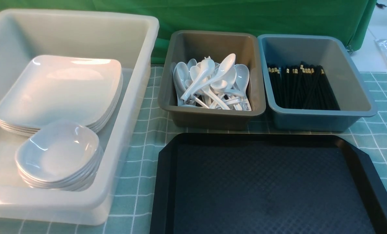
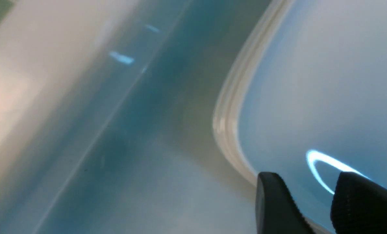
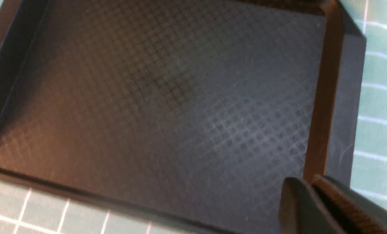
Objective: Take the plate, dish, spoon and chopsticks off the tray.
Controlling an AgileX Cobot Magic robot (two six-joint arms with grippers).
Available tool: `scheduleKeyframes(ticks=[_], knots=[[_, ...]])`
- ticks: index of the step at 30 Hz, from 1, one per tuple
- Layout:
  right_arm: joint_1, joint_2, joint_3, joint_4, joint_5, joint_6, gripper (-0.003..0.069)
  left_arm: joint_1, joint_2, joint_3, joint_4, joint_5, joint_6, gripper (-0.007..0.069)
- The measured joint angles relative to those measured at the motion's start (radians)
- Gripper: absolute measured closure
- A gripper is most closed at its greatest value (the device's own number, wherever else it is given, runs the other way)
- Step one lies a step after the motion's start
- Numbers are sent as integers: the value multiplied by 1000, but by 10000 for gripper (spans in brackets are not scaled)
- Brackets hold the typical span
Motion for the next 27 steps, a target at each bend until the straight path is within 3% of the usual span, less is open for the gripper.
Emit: scheduleKeyframes(ticks=[3,4,6,12,17,22,27], knots=[[0,0,-79,0,-24,-1,569,-86,-83,0,-24,5,53,533],[0,0,-79,0,-25,-3,569,-86,-89,0,-24,6,57,540],[0,0,-191,0,-43,-22,569,-184,-183,0,-68,9,108,603],[0,-13,-384,-4,-84,-25,577,-383,-395,0,-97,23,158,620],[0,-120,-407,-12,-151,-25,638,-576,-592,0,-99,95,165,620],[0,-363,-231,-79,-339,-20,641,-741,-865,92,-109,79,125,620],[0,-540,-43,-112,-510,-14,641,-776,-1088,271,-108,-10,115,620]])
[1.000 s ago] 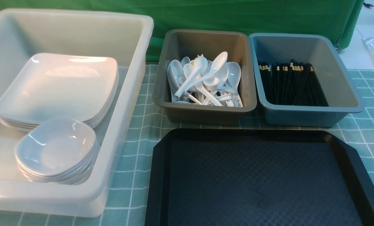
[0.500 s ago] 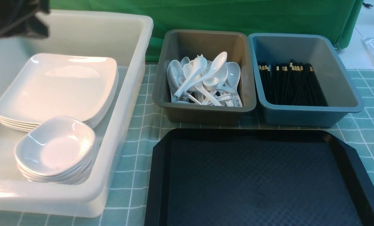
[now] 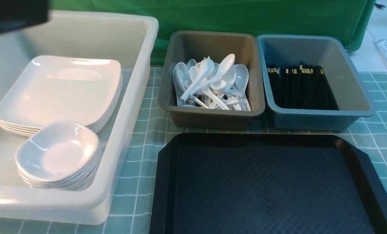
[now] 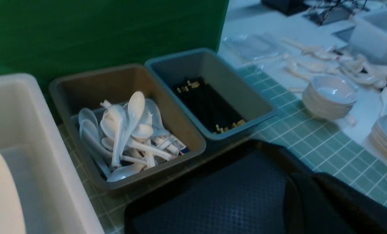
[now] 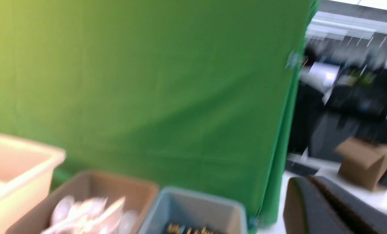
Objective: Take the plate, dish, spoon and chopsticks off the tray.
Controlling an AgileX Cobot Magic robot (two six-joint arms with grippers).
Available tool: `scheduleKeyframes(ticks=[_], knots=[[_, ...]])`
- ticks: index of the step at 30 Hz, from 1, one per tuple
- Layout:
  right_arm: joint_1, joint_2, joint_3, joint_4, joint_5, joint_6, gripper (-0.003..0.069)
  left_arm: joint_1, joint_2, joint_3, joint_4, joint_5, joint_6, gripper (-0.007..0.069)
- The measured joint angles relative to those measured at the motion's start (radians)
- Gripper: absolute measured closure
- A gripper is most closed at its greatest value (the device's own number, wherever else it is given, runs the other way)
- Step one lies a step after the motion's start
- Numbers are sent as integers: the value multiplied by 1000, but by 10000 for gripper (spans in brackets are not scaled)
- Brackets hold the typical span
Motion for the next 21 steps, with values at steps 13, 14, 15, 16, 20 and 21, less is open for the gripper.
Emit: scheduleKeyframes(ticks=[13,14,15,16,20,21], knots=[[0,-120,175,-3,-266,1,624,-1,-454,600,31,-299,-53,616],[0,-120,175,-3,-266,1,622,-1,-459,620,25,-322,-56,615],[0,-120,175,-3,-266,1,619,-1,-466,639,17,-348,-61,615],[0,-120,175,-3,-267,1,616,-1,-468,649,9,-366,-65,615],[-1,-120,175,-3,-268,1,605,-1,-470,665,-17,-442,-71,614],[-1,-120,175,-3,-268,1,603,-1,-470,665,-17,-448,-71,615]])
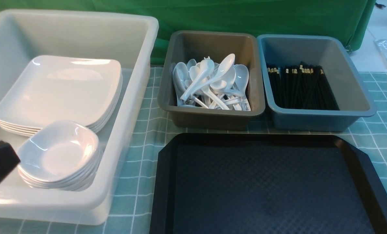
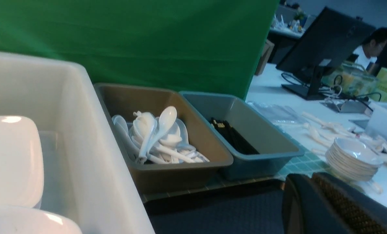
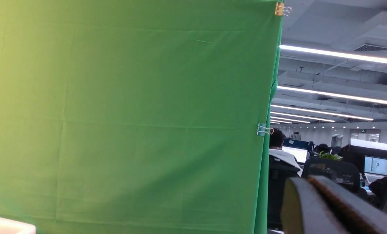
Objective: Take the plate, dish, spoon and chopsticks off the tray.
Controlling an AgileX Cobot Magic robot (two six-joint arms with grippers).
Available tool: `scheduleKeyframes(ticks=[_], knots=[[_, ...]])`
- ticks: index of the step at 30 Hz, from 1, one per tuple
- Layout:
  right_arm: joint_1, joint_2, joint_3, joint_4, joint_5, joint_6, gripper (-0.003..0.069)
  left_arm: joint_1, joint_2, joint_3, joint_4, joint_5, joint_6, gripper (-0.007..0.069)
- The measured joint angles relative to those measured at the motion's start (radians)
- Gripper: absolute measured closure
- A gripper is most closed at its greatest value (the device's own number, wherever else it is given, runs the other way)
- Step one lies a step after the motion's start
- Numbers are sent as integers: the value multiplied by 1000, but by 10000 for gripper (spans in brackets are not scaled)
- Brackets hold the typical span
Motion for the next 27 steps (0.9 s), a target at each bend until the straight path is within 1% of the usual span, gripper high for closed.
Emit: scheduleKeyframes(ticks=[18,20,23,25,27], knots=[[0,0,0,0,0,1,603,0,-1,1,43,-3,1,613],[0,0,0,0,0,1,603,0,-1,1,54,-3,1,613],[0,0,0,0,0,1,603,5,-21,27,116,-28,1,613],[0,0,0,0,0,1,603,44,-56,79,152,-82,-2,613],[0,0,0,0,0,1,601,130,-115,163,164,-153,-24,613]])
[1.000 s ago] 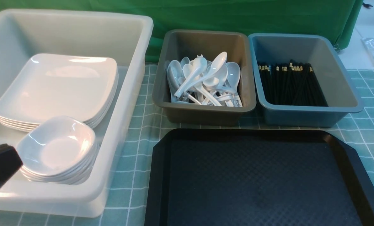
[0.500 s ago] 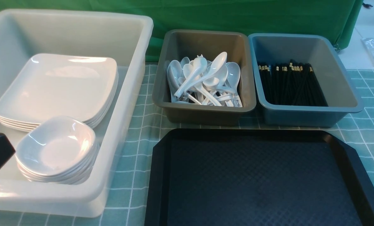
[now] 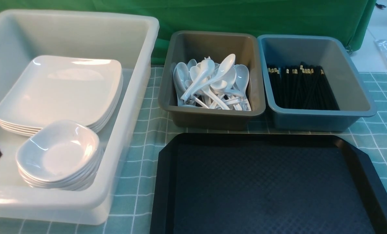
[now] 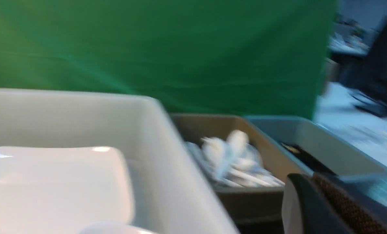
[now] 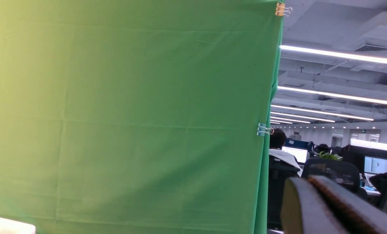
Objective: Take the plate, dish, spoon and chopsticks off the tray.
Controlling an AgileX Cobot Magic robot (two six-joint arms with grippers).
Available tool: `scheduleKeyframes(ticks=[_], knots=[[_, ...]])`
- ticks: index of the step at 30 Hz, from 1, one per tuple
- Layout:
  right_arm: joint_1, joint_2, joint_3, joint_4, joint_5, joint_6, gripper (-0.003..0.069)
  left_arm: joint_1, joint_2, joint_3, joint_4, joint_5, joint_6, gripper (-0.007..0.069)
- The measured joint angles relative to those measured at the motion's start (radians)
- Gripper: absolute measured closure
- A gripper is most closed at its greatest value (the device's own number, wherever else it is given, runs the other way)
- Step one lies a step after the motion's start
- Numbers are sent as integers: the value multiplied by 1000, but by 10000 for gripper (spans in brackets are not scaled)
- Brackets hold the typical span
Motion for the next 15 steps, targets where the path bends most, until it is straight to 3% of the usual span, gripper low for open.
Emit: scheduleKeyframes(ticks=[7,15], knots=[[0,0,0,0,-1,0,601,227,-127,310,101,-120,-31,612],[0,0,0,0,-1,0,585,250,-129,387,141,-57,-36,608]])
